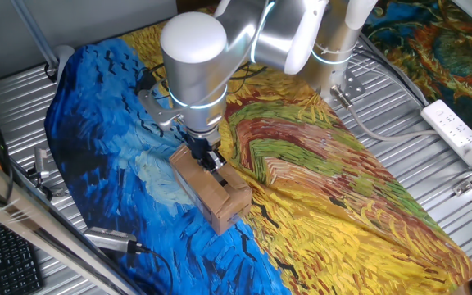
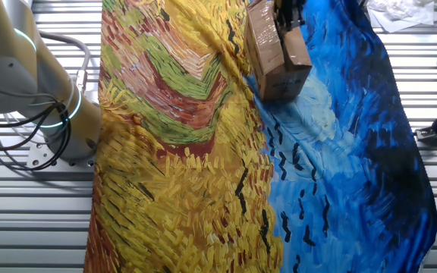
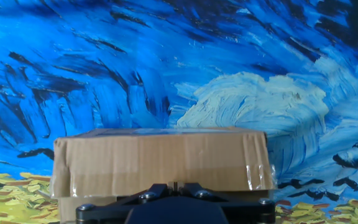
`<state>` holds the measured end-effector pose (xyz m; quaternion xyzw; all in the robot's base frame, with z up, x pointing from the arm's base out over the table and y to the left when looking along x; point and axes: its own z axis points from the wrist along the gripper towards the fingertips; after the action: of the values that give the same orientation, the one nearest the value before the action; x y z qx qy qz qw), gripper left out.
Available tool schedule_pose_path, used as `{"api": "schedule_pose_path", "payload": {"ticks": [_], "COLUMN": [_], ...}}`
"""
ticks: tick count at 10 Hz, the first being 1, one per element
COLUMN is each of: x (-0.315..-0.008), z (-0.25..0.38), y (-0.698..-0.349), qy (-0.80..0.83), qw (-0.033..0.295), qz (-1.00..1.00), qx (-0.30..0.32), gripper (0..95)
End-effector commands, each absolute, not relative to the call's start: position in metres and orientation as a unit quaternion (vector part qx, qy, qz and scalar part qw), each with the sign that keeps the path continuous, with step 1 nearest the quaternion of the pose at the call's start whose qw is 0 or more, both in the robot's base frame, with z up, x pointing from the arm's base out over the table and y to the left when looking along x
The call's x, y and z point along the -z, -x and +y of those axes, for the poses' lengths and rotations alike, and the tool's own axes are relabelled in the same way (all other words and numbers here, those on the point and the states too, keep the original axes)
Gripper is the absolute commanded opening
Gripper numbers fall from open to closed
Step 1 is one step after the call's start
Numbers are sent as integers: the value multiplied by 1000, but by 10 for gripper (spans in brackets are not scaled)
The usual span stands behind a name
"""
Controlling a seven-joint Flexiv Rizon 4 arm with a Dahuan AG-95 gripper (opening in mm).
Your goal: Open a box
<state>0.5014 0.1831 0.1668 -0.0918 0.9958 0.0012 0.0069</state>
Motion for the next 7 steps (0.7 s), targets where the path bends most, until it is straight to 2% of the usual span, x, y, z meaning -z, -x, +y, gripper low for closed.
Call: {"api": "schedule_pose_path", "payload": {"ticks": [1, 7], "x": [-169, -173], "z": [183, 178], "y": [-499, -484], "qy": [90, 91], "qw": [4, 4], "qz": [996, 996], "qx": [-2, -2], "gripper": [0, 0]}}
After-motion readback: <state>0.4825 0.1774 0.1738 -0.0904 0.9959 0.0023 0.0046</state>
